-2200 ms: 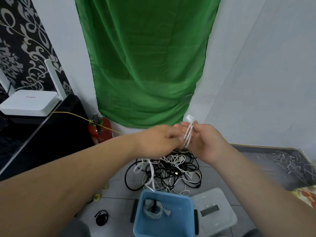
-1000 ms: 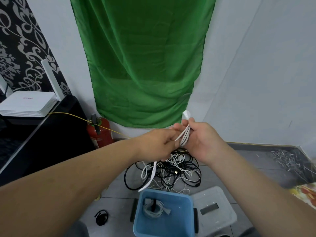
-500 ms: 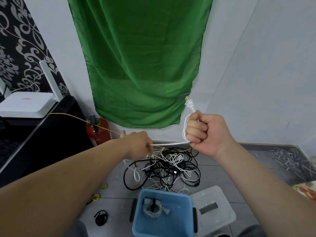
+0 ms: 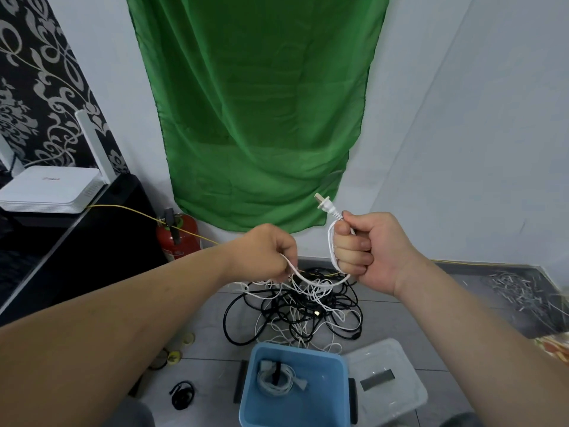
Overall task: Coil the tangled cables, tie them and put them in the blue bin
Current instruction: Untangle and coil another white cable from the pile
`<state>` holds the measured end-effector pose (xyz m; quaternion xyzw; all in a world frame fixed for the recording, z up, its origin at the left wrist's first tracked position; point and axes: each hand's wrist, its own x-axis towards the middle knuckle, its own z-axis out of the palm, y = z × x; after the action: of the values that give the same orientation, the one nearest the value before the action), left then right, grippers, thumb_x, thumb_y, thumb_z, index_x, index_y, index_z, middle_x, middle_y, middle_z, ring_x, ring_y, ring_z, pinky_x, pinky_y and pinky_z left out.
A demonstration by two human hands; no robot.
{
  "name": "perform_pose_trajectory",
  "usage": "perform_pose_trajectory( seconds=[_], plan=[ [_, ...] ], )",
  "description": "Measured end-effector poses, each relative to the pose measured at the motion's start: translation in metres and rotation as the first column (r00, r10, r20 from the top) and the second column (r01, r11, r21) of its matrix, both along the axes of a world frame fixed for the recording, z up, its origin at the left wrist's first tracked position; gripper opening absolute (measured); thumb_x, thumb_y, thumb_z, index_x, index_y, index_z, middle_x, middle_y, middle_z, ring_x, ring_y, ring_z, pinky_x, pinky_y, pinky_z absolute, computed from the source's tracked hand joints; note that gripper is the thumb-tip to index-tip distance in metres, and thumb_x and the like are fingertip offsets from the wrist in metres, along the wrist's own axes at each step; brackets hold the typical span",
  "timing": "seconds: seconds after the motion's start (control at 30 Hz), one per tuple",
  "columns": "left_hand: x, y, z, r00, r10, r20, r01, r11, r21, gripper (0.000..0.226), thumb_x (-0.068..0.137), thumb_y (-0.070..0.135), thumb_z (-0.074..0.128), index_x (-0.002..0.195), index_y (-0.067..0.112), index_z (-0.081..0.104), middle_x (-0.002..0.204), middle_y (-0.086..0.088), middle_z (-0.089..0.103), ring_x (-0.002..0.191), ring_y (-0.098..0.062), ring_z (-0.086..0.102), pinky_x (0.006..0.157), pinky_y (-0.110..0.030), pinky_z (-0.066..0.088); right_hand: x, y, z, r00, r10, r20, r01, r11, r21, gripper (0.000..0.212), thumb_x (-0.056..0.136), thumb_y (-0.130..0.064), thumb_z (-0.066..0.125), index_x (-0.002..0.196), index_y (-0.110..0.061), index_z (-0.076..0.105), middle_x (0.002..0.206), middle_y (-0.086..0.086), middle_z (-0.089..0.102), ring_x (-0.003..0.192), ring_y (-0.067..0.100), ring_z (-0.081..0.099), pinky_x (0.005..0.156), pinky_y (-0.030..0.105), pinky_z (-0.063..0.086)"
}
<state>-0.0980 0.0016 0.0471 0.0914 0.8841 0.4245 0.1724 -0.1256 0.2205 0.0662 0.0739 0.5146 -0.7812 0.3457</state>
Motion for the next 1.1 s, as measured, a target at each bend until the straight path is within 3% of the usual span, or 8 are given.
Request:
perform_pose_trajectory(
  seconds=[0.17, 0.27, 0.4, 0.53, 0.83, 0.9, 0.97, 1.1],
  plan=[
    [-0.006, -0.022, -0.005, 0.99, 0.082, 0.114, -0.075, 0.995, -0.061, 0.01, 0.087, 0.01, 0.065, 0.084, 0.011, 0.074, 0.066, -0.003, 0.07, 0.052, -0.012, 0.054, 0.049, -0.02, 0.045, -0.002, 0.008, 0.004, 0.995, 0.095, -0.003, -0.095, 0.995, -0.01, 0.036, 0.098, -0.026, 0.041, 0.064, -0.016, 0.048, 0.048, -0.007, 0.02, 0.042, 0.012, 0.007, 0.044, 0.026, 0.007],
    [-0.009, -0.041, -0.015, 0.989, 0.102, 0.109, -0.09, 0.989, -0.114, 0.029, 0.088, 0.036, 0.077, 0.073, 0.012, 0.071, 0.056, 0.006, 0.056, 0.051, -0.007, 0.047, 0.051, -0.018, 0.039, -0.001, 0.015, 0.009, 0.939, 0.345, 0.011, -0.344, 0.935, 0.087, 0.038, 0.095, -0.029, 0.043, 0.06, -0.017, 0.049, 0.045, -0.007, 0.022, 0.041, 0.012, 0.007, 0.043, 0.024, 0.008],
    [-0.016, -0.054, -0.018, 0.969, 0.151, 0.196, -0.159, 0.987, 0.024, 0.022, 0.081, 0.036, 0.084, 0.07, 0.02, 0.072, 0.053, 0.01, 0.05, 0.054, -0.01, 0.042, 0.055, -0.026, 0.033, 0.004, 0.016, 0.004, 0.818, 0.568, 0.085, -0.556, 0.745, 0.369, 0.04, 0.096, -0.03, 0.047, 0.058, -0.017, 0.053, 0.044, -0.006, 0.023, 0.036, 0.008, 0.015, 0.045, 0.024, 0.008],
    [-0.015, -0.051, -0.012, 0.952, 0.071, 0.298, -0.074, 0.997, -0.001, 0.032, 0.073, 0.042, 0.09, 0.085, 0.016, 0.075, 0.052, 0.018, 0.052, 0.054, -0.005, 0.044, 0.055, -0.025, 0.033, 0.006, 0.014, -0.009, 0.768, 0.607, 0.204, -0.559, 0.481, 0.675, 0.042, 0.103, -0.032, 0.047, 0.066, -0.014, 0.052, 0.046, -0.004, 0.025, 0.037, 0.009, 0.016, 0.045, 0.022, 0.01],
    [-0.018, -0.03, -0.003, 0.986, 0.034, -0.165, -0.086, 0.944, -0.318, 0.032, 0.092, 0.052, 0.069, 0.077, 0.023, 0.068, 0.071, 0.013, 0.062, 0.065, -0.006, 0.059, 0.059, -0.023, 0.045, 0.012, -0.002, -0.031, 0.665, 0.732, 0.147, -0.4, 0.183, 0.898, 0.042, 0.107, -0.033, 0.045, 0.086, -0.006, 0.069, 0.055, 0.004, 0.06, 0.043, 0.018, 0.048, 0.048, 0.026, 0.036],
    [-0.018, -0.021, 0.001, 0.975, 0.065, -0.212, -0.128, 0.945, -0.299, 0.033, 0.094, 0.052, 0.064, 0.077, 0.024, 0.065, 0.077, 0.011, 0.065, 0.071, -0.013, 0.064, 0.065, -0.028, 0.054, 0.01, -0.005, -0.039, 0.758, 0.644, 0.102, -0.345, 0.264, 0.901, 0.041, 0.108, -0.033, 0.042, 0.09, -0.006, 0.067, 0.058, 0.005, 0.065, 0.045, 0.019, 0.053, 0.049, 0.026, 0.036],
    [-0.017, -0.014, 0.005, 0.962, 0.092, -0.256, -0.166, 0.945, -0.283, 0.035, 0.095, 0.054, 0.061, 0.077, 0.025, 0.065, 0.078, 0.008, 0.066, 0.073, -0.015, 0.065, 0.07, -0.033, 0.058, 0.005, -0.009, -0.043, 0.9, 0.437, -0.005, -0.226, 0.476, 0.85, 0.038, 0.108, -0.029, 0.038, 0.097, -0.004, 0.064, 0.06, 0.007, 0.067, 0.048, 0.02, 0.057, 0.051, 0.027, 0.036],
    [-0.011, 0.001, 0.009, 0.967, 0.061, -0.246, -0.117, 0.968, -0.221, 0.045, 0.097, 0.052, 0.058, 0.077, 0.013, 0.063, 0.076, -0.006, 0.067, 0.069, -0.02, 0.063, 0.07, -0.039, 0.057, -0.008, -0.013, -0.036, 0.998, -0.061, -0.029, 0.067, 0.876, 0.477, 0.042, 0.109, -0.027, 0.031, 0.101, 0.0, 0.062, 0.072, 0.016, 0.068, 0.059, 0.027, 0.06, 0.058, 0.034, 0.04]
  ],
)
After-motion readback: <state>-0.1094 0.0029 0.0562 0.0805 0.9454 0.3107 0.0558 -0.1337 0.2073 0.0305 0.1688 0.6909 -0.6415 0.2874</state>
